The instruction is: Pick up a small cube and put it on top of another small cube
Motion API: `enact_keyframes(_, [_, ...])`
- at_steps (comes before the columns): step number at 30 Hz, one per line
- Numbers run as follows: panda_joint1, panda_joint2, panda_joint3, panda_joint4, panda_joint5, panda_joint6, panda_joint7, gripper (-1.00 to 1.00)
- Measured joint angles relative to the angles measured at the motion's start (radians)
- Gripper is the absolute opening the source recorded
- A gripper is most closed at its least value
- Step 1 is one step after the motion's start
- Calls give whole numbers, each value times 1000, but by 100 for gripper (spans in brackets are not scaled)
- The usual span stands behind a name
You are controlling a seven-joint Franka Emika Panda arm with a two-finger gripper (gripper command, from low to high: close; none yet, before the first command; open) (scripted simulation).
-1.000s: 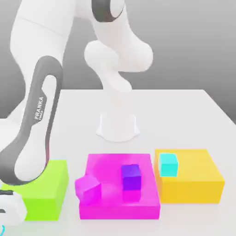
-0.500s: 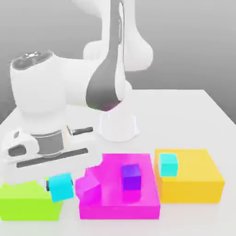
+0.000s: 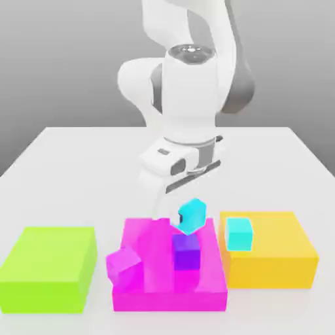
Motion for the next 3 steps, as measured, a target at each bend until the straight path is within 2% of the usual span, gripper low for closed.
enact_keyframes(1, [1, 21, -1, -3, 1, 24, -1, 100])
enact_keyframes(3, [1, 21, -1, -3, 1, 24, -1, 100])
